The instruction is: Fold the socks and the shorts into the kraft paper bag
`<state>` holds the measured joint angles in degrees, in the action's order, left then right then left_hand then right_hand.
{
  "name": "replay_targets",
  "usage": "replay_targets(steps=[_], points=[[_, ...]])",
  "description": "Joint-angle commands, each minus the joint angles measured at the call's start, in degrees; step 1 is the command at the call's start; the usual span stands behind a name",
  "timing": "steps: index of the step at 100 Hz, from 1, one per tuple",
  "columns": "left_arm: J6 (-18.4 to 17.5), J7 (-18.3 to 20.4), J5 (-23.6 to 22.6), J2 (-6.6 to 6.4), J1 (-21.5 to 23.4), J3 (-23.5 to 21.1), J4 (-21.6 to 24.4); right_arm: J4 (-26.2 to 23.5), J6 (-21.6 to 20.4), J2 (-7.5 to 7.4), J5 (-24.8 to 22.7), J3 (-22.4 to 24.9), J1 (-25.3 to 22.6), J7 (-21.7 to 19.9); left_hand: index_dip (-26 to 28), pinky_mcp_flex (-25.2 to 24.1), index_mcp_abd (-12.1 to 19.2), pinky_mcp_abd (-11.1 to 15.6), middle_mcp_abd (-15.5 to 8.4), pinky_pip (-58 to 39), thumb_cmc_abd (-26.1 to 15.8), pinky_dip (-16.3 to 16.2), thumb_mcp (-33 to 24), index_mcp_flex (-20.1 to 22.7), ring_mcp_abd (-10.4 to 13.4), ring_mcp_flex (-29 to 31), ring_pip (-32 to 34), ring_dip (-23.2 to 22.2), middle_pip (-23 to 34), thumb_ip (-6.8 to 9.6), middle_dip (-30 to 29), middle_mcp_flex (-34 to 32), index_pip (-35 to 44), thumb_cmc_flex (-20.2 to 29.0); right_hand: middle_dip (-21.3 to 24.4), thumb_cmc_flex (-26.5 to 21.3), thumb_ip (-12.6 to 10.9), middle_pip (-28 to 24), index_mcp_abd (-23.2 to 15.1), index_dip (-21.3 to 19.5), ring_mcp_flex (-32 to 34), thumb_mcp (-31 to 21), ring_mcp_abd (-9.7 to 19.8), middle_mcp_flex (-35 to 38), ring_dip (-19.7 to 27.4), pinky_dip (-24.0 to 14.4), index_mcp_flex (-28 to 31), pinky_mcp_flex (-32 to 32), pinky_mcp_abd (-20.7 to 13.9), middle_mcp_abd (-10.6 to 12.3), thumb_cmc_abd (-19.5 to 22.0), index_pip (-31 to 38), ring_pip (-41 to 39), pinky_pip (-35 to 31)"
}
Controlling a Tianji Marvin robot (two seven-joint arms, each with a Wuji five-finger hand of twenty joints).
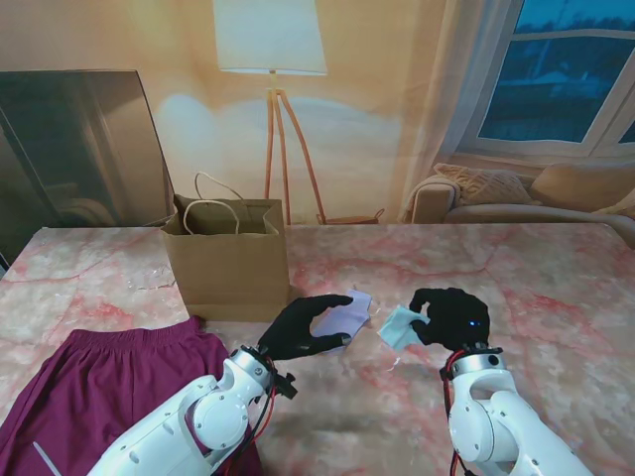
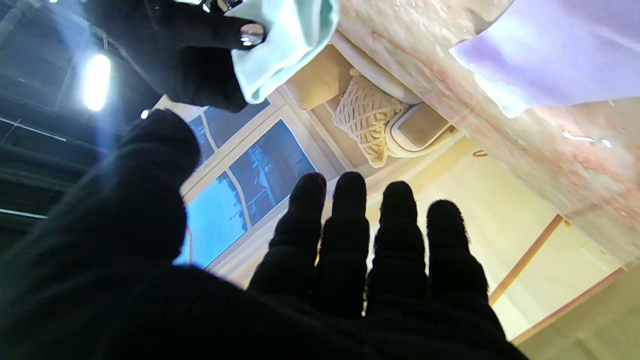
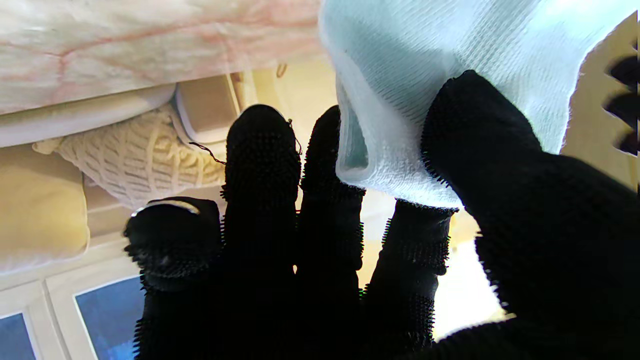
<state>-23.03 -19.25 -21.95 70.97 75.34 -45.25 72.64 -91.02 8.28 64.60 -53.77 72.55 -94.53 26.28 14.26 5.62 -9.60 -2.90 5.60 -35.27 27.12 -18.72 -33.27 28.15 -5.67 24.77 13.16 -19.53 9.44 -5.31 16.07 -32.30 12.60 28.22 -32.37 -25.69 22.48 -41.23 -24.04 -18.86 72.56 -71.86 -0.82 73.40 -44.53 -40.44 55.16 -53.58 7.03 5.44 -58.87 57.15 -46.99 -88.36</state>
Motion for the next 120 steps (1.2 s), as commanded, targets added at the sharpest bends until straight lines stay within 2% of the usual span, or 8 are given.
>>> replay_targets(steps=[1, 22, 54, 72, 84, 107, 111, 120], points=[[-0.05, 0.47, 0.77, 0.95, -1.16, 0.6, -0.38, -1.64, -0.54, 0.59, 0.03, 0.02, -1.29, 0.28, -1.2, -1.18, -1.46, 0.02, 1.93, 1.31, 3.37, 0.95, -1.48, -2.73, -0.07, -2.5, -1.41, -0.14, -1.46, -2.06, 0.03, 2.73, -1.73, -2.43, 0.42, -1.75, 0.28, -0.95, 0.49, 0.34, 2.12, -0.09, -2.1, 3.32, -0.07, 0.76, 2.41, -0.94, -0.53, -1.33, 0.75, 2.91, -1.87, -4.92], [-2.11, 0.15, 2.9, 2.62, -4.21, 3.73, -4.07, -4.17, -1.7, 0.96, 0.39, 0.51, -3.11, 2.19, -1.73, -1.48, -3.38, -0.85, 3.11, 1.7, 8.76, 1.07, -7.83, -4.27, -0.76, -3.54, -1.27, -0.47, -0.8, -4.59, 0.46, 4.53, -2.87, -7.41, 0.29, -1.81, 0.25, -0.87, 0.51, 0.48, 2.14, 0.05, -2.09, 3.28, 0.0, 1.0, 2.46, -0.72, -0.45, -1.37, 0.76, 3.04, -1.79, -4.99], [-2.43, -0.7, 3.89, 4.14, -6.36, 6.29, -6.82, -5.78, -3.24, 1.34, 0.83, -0.66, -3.68, 4.38, -0.7, -0.79, -4.02, -1.81, 4.01, 0.26, 9.61, 0.36, -9.11, -2.87, -1.81, -1.88, -0.33, -1.31, 0.11, -5.11, 1.45, 2.78, -1.89, -8.77, 0.11, -1.88, 0.23, -0.8, 0.63, 0.55, 2.13, 0.12, -2.12, 3.32, -0.02, 1.22, 2.45, -0.59, -0.43, -1.38, 0.63, 3.14, -1.85, -5.06], [-3.38, -0.28, 4.97, 4.65, -7.01, 7.12, -7.77, -5.84, -3.38, 1.43, 0.88, -2.09, -3.12, 4.87, 2.66, -0.1, -1.49, -2.88, 2.67, -2.36, 8.55, -0.89, -7.46, -0.17, -1.74, 0.76, 1.16, -3.14, 1.36, -5.18, 3.38, -1.1, 1.8, -9.04, 0.06, -1.86, 0.23, -0.68, 0.59, 0.59, 2.09, 0.09, -2.22, 3.31, 0.0, 1.34, 2.47, -0.47, -0.41, -1.35, 0.66, 3.15, -1.81, -5.08], [-3.55, -0.47, 5.19, 4.96, -7.13, 7.5, -8.31, -5.7, -3.69, 1.5, 0.93, -3.03, -2.52, 5.21, 7.95, 0.16, 2.35, -6.31, 0.92, -6.09, 7.77, -4.44, -6.1, 2.7, -2.53, 3.67, 3.62, -6.0, 3.83, -4.67, 6.53, -5.89, 8.23, -7.95, -0.03, -1.81, 0.24, -0.71, 0.58, 0.6, 2.12, 0.1, -2.07, 3.32, 0.02, 1.41, 2.45, -0.3, -0.4, -1.4, 0.7, 3.15, -1.78, -5.02], [-5.15, -2.78, 4.77, 5.79, -6.96, 7.59, -9.55, -5.48, -4.05, 1.72, 1.49, -4.48, -1.64, 5.89, 17.42, 2.04, 11.72, -9.27, -2.68, -10.0, 6.1, -9.87, -11.96, 10.09, -2.69, 12.03, 10.74, -13.06, 9.73, -2.29, 12.52, -18.22, 26.49, 1.03, -0.18, -1.71, 0.24, -0.78, 0.7, 0.57, 2.12, 0.05, -2.07, 3.34, 0.01, 1.51, 2.44, -0.11, -0.36, -1.41, 0.84, 3.17, -1.77, -4.95], [-5.35, -2.89, 5.12, 5.88, -6.75, 7.42, -9.45, -5.46, -4.2, 1.77, 1.66, -4.64, -1.59, 5.97, 14.74, 2.22, 13.38, -9.68, -2.66, -10.35, 5.98, -10.15, -10.54, 11.82, -2.67, 14.17, 12.04, -13.99, 10.23, -4.99, 12.84, -21.12, 27.75, 5.83, -0.18, -1.7, 0.24, -0.77, 0.7, 0.57, 2.12, 0.07, -2.07, 3.33, 0.01, 1.52, 2.44, -0.09, -0.34, -1.39, 0.85, 3.17, -1.77, -4.95], [-5.64, -4.7, 5.63, 6.51, -6.2, 6.96, -9.65, -5.28, -4.63, 1.88, 2.06, -4.94, -1.43, 6.3, 6.27, 2.94, 13.97, -10.36, -2.4, -12.44, 3.54, -10.8, -9.72, 14.66, -2.91, 19.38, 16.17, -15.63, 10.89, -4.97, 17.54, -28.14, 33.41, 15.45, -0.17, -1.35, 0.25, -0.7, 0.72, 0.58, 1.92, 0.19, -2.02, 3.19, 0.03, 1.56, 2.27, 0.08, -0.35, -1.23, 1.36, 3.09, -1.68, -4.85]])
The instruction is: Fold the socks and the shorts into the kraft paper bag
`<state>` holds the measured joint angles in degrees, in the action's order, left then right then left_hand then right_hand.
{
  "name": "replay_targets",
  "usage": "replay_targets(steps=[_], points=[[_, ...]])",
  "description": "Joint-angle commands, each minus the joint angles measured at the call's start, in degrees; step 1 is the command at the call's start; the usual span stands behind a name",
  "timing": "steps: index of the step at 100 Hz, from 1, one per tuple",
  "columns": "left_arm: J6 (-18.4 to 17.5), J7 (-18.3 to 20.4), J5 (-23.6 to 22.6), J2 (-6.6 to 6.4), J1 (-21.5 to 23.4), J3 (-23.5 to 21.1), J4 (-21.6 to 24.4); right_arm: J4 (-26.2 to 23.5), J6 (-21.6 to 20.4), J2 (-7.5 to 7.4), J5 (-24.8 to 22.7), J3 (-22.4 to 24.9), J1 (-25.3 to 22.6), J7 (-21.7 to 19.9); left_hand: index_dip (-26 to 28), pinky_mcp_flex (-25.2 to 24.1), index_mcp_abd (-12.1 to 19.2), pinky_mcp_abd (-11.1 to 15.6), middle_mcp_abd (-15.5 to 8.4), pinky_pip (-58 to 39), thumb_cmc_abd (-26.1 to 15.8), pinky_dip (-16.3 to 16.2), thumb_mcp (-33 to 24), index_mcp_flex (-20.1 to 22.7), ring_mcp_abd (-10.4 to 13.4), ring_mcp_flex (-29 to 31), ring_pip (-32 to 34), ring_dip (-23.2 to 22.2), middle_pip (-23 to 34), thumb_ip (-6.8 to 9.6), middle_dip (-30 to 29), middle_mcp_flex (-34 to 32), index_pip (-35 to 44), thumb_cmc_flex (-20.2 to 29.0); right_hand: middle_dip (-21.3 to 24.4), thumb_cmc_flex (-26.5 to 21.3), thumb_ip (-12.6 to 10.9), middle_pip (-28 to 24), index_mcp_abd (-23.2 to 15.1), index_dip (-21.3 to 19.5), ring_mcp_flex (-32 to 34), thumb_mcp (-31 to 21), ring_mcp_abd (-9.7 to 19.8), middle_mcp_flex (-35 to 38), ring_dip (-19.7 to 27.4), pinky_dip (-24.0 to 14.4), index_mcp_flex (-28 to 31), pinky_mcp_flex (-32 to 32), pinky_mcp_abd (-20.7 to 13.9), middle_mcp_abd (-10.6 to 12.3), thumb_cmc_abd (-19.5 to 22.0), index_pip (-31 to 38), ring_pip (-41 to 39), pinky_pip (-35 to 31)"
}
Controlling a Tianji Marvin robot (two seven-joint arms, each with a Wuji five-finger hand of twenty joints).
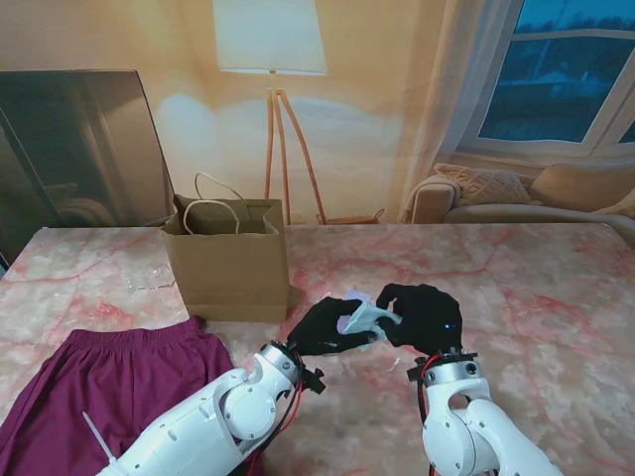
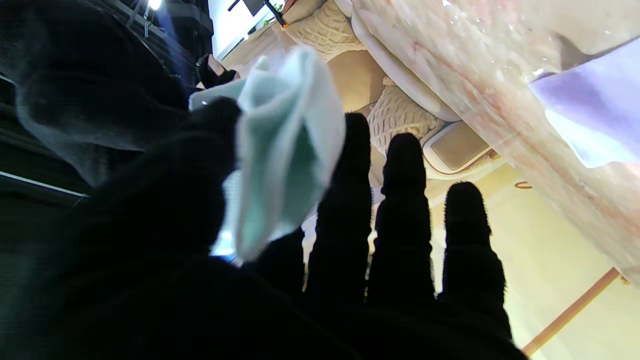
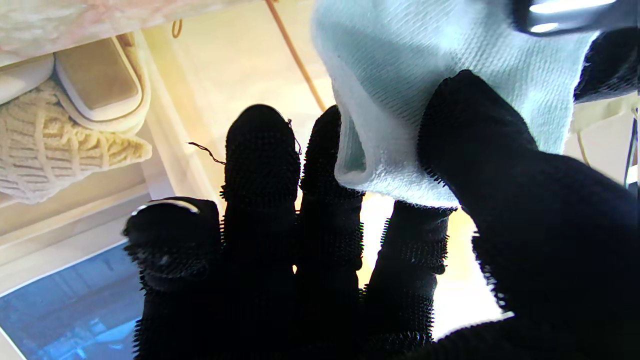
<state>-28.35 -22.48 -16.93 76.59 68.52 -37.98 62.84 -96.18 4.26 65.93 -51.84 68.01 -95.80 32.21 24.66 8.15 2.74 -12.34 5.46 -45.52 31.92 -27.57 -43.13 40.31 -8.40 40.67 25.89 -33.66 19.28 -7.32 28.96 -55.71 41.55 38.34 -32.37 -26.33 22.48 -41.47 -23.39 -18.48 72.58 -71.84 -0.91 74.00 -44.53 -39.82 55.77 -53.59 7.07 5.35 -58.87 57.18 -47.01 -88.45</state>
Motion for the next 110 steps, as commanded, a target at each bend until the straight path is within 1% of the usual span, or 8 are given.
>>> replay_targets(steps=[1, 14, 32, 37, 40, 43, 79, 110], points=[[-0.45, -2.06, 0.56, 1.07, 0.65, -0.36, -0.05, -0.09, -0.68, 0.57, 0.2, -0.43, -0.12, 0.41, -4.58, 0.66, 1.71, -1.06, -2.31, -2.58, -1.37, -2.05, -0.13, 3.17, -0.32, 4.33, 4.1, -1.7, 0.83, -3.01, 6.08, -6.09, 5.4, 6.19, -0.17, -0.7, 0.26, -0.42, 0.08, 0.2, 1.79, 0.21, -1.89, 2.53, 0.05, 0.97, 1.64, 0.21, -0.4, -1.06, 1.38, 3.06, -1.61, -4.68], [-1.66, -7.11, -0.68, 2.37, 1.36, -1.17, -1.06, 0.15, -1.16, 0.64, 1.06, -0.55, 0.29, -0.1, -4.02, 1.51, 3.91, -1.71, -2.66, -5.82, -1.73, -2.75, -1.12, 5.76, -0.35, 8.56, 9.6, -3.57, 2.24, -3.96, 11.82, -13.17, 12.16, 8.79, 0.23, -0.72, -0.14, 0.5, 0.26, 0.42, 0.36, 0.54, -1.95, 1.45, 0.53, 1.32, 0.74, 1.66, -0.21, -1.0, 3.19, 2.48, -0.34, -3.49], [-0.14, -7.07, -1.51, 0.85, 3.68, -3.74, 3.83, -0.41, -1.54, 0.49, 0.83, -0.21, -0.07, -0.7, 5.64, 0.93, 4.18, -1.67, -2.22, -6.8, -3.32, -3.08, 0.16, 4.53, -0.4, 7.76, 12.46, -5.59, 6.44, -4.09, 17.61, -13.5, 11.64, 9.98, 3.41, 3.03, -0.72, 5.75, 4.87, 2.52, -6.8, 3.34, -1.28, -6.06, 4.24, 3.12, -7.03, 10.48, 0.52, -0.64, 7.95, -4.0, 9.02, 5.91], [0.7, -6.56, -2.0, 0.06, 4.44, -4.7, 5.8, -0.63, -1.55, 0.46, 0.61, -0.03, -0.27, -0.59, 6.86, 0.93, 4.2, -1.63, -2.19, -6.85, -3.54, -3.16, 0.29, 4.47, -0.24, 7.7, 12.59, -5.75, 6.94, -4.09, 18.24, -13.59, 11.5, 10.1, 6.47, 6.39, -3.76, 7.64, 7.91, -0.77, -9.12, 2.8, -1.17, -8.94, 6.16, 3.72, -7.97, 13.12, 0.42, -0.73, 10.48, -12.34, 12.86, 9.94], [1.2, -6.2, -2.3, -0.4, 4.92, -5.33, 6.97, -0.85, -1.53, 0.44, 0.53, 0.16, -0.46, -0.65, 7.23, 1.05, 4.06, -1.59, -2.21, -6.92, -3.52, -3.2, 0.35, 4.48, -0.24, 7.79, 12.68, -5.82, 7.15, -4.11, 18.45, -13.72, 11.45, 10.06, 8.2, 8.74, -10.01, 9.18, 9.79, -5.09, -10.86, 2.6, -1.17, -10.92, 7.49, 4.29, -9.01, 15.02, 0.29, -0.95, 12.55, -17.62, 15.28, 12.53], [1.7, -5.82, -2.54, -0.85, 5.46, -6.04, 8.21, -1.19, -1.43, 0.39, 0.47, 0.43, -0.76, -0.92, 7.5, 1.21, 3.84, -1.56, -2.09, -7.04, -3.48, -3.26, 0.34, 4.51, -0.22, 7.88, 12.79, -5.89, 7.3, -4.11, 18.59, -13.83, 11.36, 10.07, 9.49, 9.95, -11.31, 10.87, 10.66, -6.82, -12.49, 3.12, -1.1, -12.98, 8.55, 5.01, -11.06, 16.69, 0.13, -1.2, 13.53, -20.21, 17.33, 14.92], [8.99, -2.99, -8.41, -5.5, 12.75, -16.72, 23.64, -2.33, -0.01, 0.07, -0.3, 2.99, -2.48, -2.47, 8.63, 2.88, 2.35, -1.24, -1.59, -8.87, -2.62, -4.39, -0.72, 5.84, -0.38, 8.6, 13.2, -6.58, 7.95, -3.76, 19.41, -14.87, 9.71, 9.69, 15.09, 13.13, -11.27, 14.76, 13.03, -5.76, -18.94, 6.25, -1.12, -21.57, 12.27, 6.86, -18.79, 22.46, 0.03, -2.03, 17.06, -23.04, 23.79, 23.15], [15.76, -5.09, -14.55, -6.64, 15.4, -23.13, 33.89, -1.59, 0.95, -0.24, -0.07, 2.1, -2.03, -5.04, 8.79, -0.3, 2.57, 1.56, -2.22, -5.25, -1.5, -3.45, -3.28, 7.07, 1.4, 2.73, 6.9, -4.92, 7.37, -4.06, 18.74, -16.33, 8.98, 8.03, 15.57, 12.83, -11.57, 14.36, 12.89, -5.49, -19.66, 6.91, -1.16, -21.74, 12.63, 6.52, -18.64, 22.89, 0.26, -1.97, 18.48, -22.91, 24.25, 23.83]])
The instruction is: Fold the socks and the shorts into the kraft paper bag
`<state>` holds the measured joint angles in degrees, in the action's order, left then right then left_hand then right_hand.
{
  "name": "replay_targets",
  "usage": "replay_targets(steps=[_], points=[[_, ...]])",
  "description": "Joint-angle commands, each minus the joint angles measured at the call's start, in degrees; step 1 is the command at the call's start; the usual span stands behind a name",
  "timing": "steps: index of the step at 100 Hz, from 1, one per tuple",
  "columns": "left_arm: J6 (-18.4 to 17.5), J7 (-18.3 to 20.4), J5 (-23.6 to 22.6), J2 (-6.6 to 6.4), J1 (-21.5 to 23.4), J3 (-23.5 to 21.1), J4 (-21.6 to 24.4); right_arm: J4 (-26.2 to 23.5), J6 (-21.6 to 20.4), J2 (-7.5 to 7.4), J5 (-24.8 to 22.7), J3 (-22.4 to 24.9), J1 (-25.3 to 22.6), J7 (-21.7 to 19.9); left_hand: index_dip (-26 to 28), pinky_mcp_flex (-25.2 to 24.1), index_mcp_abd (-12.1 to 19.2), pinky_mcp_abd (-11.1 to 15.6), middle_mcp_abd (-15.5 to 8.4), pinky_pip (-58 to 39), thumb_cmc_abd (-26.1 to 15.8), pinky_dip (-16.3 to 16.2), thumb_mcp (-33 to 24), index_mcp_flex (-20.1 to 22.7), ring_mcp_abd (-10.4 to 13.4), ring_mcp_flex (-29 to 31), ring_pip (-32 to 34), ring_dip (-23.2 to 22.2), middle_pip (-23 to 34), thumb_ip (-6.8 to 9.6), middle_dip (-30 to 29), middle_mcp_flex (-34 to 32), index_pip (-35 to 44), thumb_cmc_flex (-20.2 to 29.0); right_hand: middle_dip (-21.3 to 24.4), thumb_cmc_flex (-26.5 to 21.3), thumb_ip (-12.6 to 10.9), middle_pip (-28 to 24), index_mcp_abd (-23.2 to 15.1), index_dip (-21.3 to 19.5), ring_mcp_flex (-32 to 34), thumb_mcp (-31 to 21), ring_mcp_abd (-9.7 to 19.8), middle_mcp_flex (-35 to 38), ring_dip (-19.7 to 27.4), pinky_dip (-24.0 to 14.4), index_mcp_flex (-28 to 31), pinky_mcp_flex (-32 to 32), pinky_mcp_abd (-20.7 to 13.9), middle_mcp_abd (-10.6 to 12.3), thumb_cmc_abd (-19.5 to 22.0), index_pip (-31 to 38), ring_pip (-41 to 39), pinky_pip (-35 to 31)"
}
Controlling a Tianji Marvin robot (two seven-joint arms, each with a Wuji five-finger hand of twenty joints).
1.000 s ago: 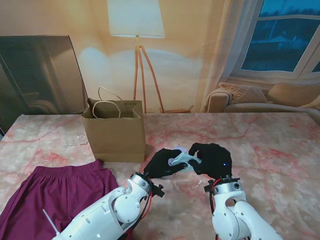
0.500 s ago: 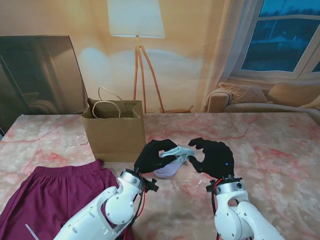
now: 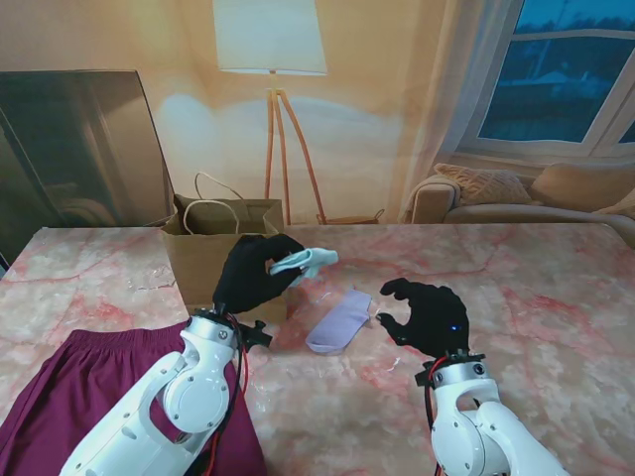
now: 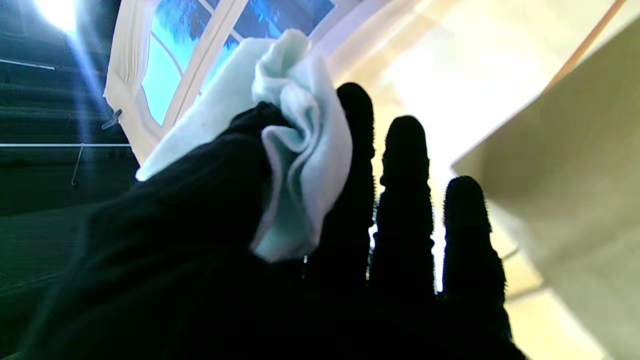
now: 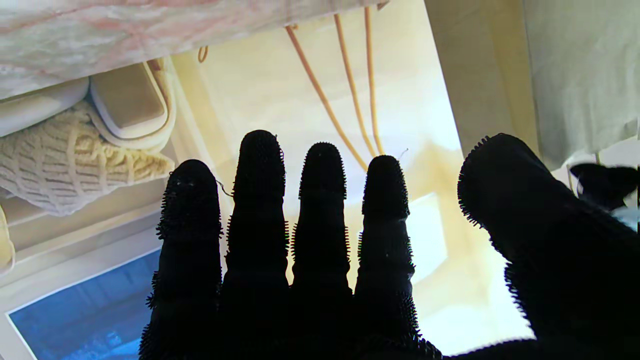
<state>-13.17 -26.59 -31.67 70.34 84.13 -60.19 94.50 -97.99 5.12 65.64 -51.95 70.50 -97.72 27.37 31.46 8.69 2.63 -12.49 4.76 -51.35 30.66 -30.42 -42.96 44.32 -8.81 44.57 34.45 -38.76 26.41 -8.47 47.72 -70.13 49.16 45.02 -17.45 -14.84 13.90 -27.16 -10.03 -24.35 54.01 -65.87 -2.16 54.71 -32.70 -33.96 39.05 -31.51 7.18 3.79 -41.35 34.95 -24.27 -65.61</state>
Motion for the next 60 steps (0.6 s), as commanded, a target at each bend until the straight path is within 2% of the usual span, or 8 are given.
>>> replay_targets(steps=[1, 34, 55, 60], points=[[0.78, -1.03, 0.13, -0.39, -0.15, -1.09, 2.52, 0.25, 0.1, 0.05, 0.06, -0.42, -0.08, -0.21, 1.98, -0.88, 2.69, 1.82, -1.53, 0.66, -0.23, -0.58, -3.48, 3.06, 1.85, -1.31, -1.78, 0.22, 0.23, -2.92, -0.04, -1.91, 1.35, 1.33, 0.67, 1.36, -3.0, 0.05, -0.52, 0.39, -1.11, 0.98, 0.08, -2.45, 0.82, 0.64, -1.97, 0.82, 0.16, -0.39, 0.99, -0.71, 1.52, 1.01], [9.78, -1.06, -0.35, -0.4, -1.27, -6.86, 9.18, 0.79, 0.27, -0.02, 0.41, -1.19, 0.48, -1.05, 2.0, -0.32, 3.18, 3.1, -1.51, 0.55, -0.47, -0.91, -3.18, 2.99, 2.14, -0.93, -2.07, 0.11, 0.2, -2.97, -0.17, -2.03, 0.94, 1.35, 0.73, 1.42, -3.29, -0.13, -0.64, 0.54, -1.65, 1.49, 0.03, -2.58, 0.96, 0.28, -1.87, 1.21, 0.31, -0.41, 2.1, -0.67, 1.7, 1.46], [12.94, -0.57, -0.18, -0.45, -2.45, -9.95, 11.26, 1.58, 0.26, -0.12, 0.48, -1.33, 0.77, -1.68, 2.05, -0.55, 3.3, 4.08, -1.5, 0.2, -0.59, -1.67, -2.66, 3.19, 2.25, -1.01, -2.11, -0.13, 0.12, -2.91, -0.2, -2.03, 0.6, 1.57, 0.6, 1.43, -3.43, -0.3, -0.72, 0.59, -1.7, 1.73, 0.0, -2.44, 0.94, 0.02, -1.76, 1.33, 0.44, -0.31, 2.42, -0.63, 1.63, 1.59], [13.42, -0.4, -0.61, -0.55, -2.55, -10.67, 11.86, 1.79, 0.24, -0.1, 0.66, -1.39, 0.89, -1.72, 2.08, -0.36, 3.57, 5.05, -1.84, 0.14, -0.65, -1.84, -2.51, 3.19, 2.55, -0.92, -2.15, -0.16, 0.04, -2.96, -0.23, -2.0, 0.52, 1.46, 0.55, 1.35, -3.47, -0.34, -0.67, 0.59, -1.73, 1.71, 0.05, -2.44, 0.92, -0.06, -1.71, 1.35, 0.45, -0.34, 2.51, -0.6, 1.59, 1.58]])
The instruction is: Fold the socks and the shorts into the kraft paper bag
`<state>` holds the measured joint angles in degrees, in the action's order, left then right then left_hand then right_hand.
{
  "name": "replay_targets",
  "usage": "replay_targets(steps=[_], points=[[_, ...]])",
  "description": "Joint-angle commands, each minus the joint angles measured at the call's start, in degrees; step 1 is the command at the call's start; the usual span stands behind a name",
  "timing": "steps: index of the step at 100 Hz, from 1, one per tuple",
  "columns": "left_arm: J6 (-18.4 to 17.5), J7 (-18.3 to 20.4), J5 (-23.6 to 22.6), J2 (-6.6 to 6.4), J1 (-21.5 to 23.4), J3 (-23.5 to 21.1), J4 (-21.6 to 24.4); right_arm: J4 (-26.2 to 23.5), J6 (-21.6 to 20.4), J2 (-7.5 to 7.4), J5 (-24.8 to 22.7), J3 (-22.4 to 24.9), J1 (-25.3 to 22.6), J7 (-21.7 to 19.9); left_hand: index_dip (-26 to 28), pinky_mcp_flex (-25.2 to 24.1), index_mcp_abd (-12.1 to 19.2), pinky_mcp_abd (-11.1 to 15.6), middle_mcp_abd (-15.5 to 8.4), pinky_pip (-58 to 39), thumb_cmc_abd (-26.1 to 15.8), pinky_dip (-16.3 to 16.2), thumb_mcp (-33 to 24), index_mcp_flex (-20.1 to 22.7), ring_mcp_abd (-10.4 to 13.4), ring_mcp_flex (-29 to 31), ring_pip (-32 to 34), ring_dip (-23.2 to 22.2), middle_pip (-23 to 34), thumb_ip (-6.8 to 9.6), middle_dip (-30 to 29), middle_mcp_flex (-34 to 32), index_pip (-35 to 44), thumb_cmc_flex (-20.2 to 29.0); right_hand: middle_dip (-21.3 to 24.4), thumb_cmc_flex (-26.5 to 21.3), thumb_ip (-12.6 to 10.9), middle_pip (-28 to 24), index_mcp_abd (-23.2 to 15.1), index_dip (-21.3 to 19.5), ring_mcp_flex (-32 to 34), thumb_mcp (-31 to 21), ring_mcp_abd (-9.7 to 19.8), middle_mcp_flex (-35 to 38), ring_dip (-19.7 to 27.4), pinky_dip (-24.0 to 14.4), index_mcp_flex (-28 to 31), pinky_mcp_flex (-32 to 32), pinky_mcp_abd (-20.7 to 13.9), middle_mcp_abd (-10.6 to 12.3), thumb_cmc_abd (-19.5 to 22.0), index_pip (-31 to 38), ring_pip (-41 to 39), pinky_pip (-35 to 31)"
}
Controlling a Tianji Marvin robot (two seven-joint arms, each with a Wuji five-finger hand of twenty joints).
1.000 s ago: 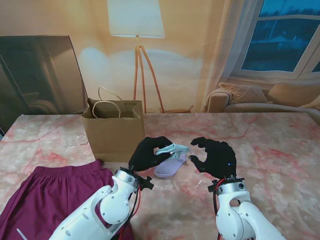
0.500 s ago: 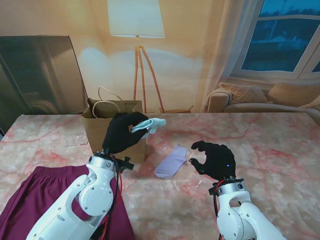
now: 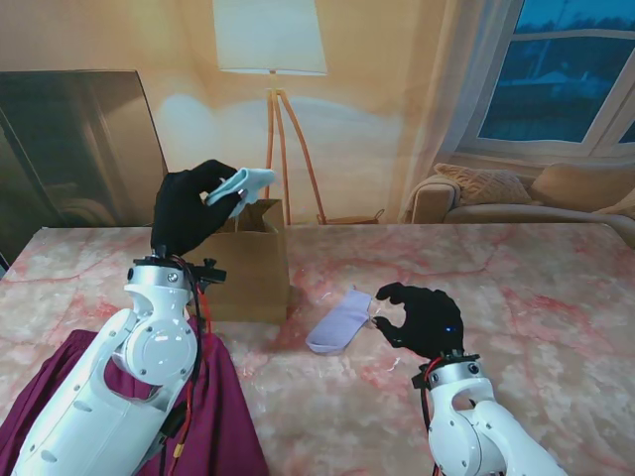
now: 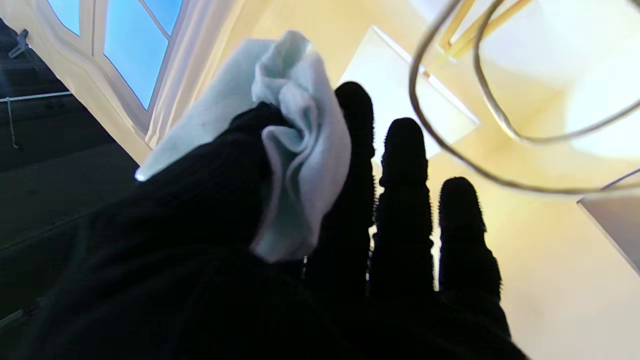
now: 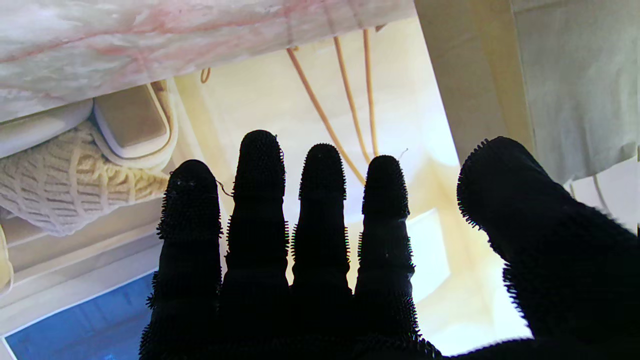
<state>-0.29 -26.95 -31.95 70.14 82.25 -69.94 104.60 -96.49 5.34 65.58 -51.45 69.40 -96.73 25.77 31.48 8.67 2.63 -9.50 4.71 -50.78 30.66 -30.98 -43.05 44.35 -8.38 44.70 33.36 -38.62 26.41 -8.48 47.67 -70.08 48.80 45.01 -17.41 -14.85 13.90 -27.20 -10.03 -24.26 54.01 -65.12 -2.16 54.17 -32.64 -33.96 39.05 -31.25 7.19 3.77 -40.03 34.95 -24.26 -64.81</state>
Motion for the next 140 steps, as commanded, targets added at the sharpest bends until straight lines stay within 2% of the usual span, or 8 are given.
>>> replay_targets(steps=[1, 18, 34, 67, 88, 107, 129, 140], points=[[0.65, -0.01, -0.42, -0.37, -0.68, -1.07, 1.88, 0.32, 0.01, -0.04, 0.19, -0.29, -0.08, -0.13, 2.08, -0.33, 3.62, 2.23, -1.77, -0.42, -0.63, -1.31, -2.42, 3.16, 2.14, -1.03, -1.07, -0.3, 0.02, -2.96, -0.19, -2.08, 0.87, 1.47, 0.5, 1.35, -3.48, -0.29, -0.67, 0.51, -1.78, 0.96, 0.01, -1.93, 0.85, -0.07, -1.7, 1.1, 0.43, -0.32, 1.2, -0.6, 1.59, 0.78], [2.71, 1.2, -1.15, -0.76, -0.59, -4.2, 3.49, 0.62, -0.17, -0.04, 0.35, -0.49, 0.04, -0.21, 2.03, -0.43, 4.39, 2.48, -2.06, -0.26, -0.94, -1.66, -2.01, 3.0, 2.36, -1.18, -1.35, -0.29, -0.25, -3.12, -0.28, -1.89, 0.6, 1.47, 0.37, 1.4, -3.55, -0.39, -0.75, 0.54, -1.78, 1.07, -0.01, -1.87, 0.77, -0.34, -1.7, 1.11, 0.4, -0.22, 1.6, -0.62, 1.45, 0.74], [4.57, 4.05, -2.03, -1.51, 0.21, -8.02, 4.12, 0.73, -0.29, -0.03, 0.45, -0.47, -0.08, -0.12, 2.34, -1.31, 5.57, 1.87, -2.89, 0.36, -1.97, -2.44, 0.03, 2.53, 2.78, -1.6, -2.02, -0.28, -0.78, -3.04, 0.0, -1.27, 0.19, 2.46, 0.25, 1.41, -3.62, -0.47, -0.77, 0.54, -1.8, 1.22, 0.02, -1.82, 0.72, -0.55, -1.58, 1.03, 0.43, -0.24, 1.82, -0.57, 1.36, 0.69], [4.75, 12.72, -2.19, -3.41, 1.99, -13.34, 1.96, 0.92, -0.47, 0.0, 0.73, -0.73, -0.02, -0.17, 4.06, -2.85, 8.88, 1.12, -5.04, 3.01, -3.64, -3.55, 3.83, 1.39, 3.67, -3.85, -3.79, -0.49, -2.53, -2.02, 1.3, 0.05, -1.41, 3.54, 0.0, 1.75, -3.84, -0.51, -0.95, 0.57, -1.8, 1.81, -0.19, -1.74, 0.55, -0.92, -1.78, 1.07, 0.51, -0.33, 3.45, -0.68, 1.12, 0.55], [3.68, 17.58, -1.76, -4.43, 1.23, -13.94, -2.61, 1.25, -0.19, -0.03, 0.83, -1.33, 0.32, -0.58, 4.5, -4.22, 10.71, 0.85, -5.84, 5.07, -3.59, -3.34, 4.47, 1.27, 3.64, -5.02, -4.85, -0.25, -3.49, -1.73, 1.59, 0.33, -1.9, 3.79, -0.07, 1.94, -4.08, -0.36, -1.11, 0.57, -2.22, 2.39, -0.24, -1.84, 0.59, -0.96, -1.91, 1.41, 0.52, -0.28, 4.24, -0.75, 1.31, 0.81], [2.7, 20.53, -3.66, -5.3, -0.51, -13.03, -6.39, 1.84, -0.25, 0.0, 1.07, -1.87, 0.7, -0.55, 4.05, -4.37, 11.48, 0.9, -6.37, 6.13, -3.34, -3.42, 4.73, 1.56, 3.71, -5.15, -5.39, -0.05, -4.63, -1.5, 1.29, 0.15, -2.41, 3.77, -0.17, 1.99, -4.18, -0.34, -1.07, 0.58, -2.24, 2.48, -0.24, -1.9, 0.57, -1.04, -2.04, 1.44, 0.54, -0.27, 4.31, -0.83, 1.31, 0.88], [1.83, 21.17, -5.73, -5.7, -2.94, -11.01, -10.16, 1.83, -0.27, -0.03, 1.06, -1.83, 0.77, -0.67, 2.73, -4.03, 11.78, 0.97, -6.82, 6.47, -2.91, -3.8, 4.47, 1.79, 3.93, -5.32, -5.56, 0.04, -5.55, -1.43, 0.97, 0.05, -2.41, 3.51, -0.28, 2.01, -4.21, -0.44, -1.06, 0.58, -2.22, 2.51, -0.21, -1.89, 0.54, -1.17, -2.17, 1.43, 0.58, -0.32, 4.41, -0.85, 1.27, 0.81], [1.47, 20.59, -6.91, -5.75, -4.21, -10.19, -11.7, 1.72, -0.34, -0.1, 1.0, -1.73, 0.66, -1.01, -0.89, -4.18, 11.98, 0.95, -7.52, 6.43, -2.2, -4.27, 3.33, 1.95, 4.07, -5.65, -5.53, 0.19, -6.94, -1.6, 0.71, -0.13, -1.35, 2.84, -0.31, 2.04, -4.22, -0.44, -1.13, 0.57, -2.28, 2.54, -0.25, -1.91, 0.54, -1.23, -2.09, 1.41, 0.62, -0.22, 4.46, -0.81, 1.27, 0.77]])
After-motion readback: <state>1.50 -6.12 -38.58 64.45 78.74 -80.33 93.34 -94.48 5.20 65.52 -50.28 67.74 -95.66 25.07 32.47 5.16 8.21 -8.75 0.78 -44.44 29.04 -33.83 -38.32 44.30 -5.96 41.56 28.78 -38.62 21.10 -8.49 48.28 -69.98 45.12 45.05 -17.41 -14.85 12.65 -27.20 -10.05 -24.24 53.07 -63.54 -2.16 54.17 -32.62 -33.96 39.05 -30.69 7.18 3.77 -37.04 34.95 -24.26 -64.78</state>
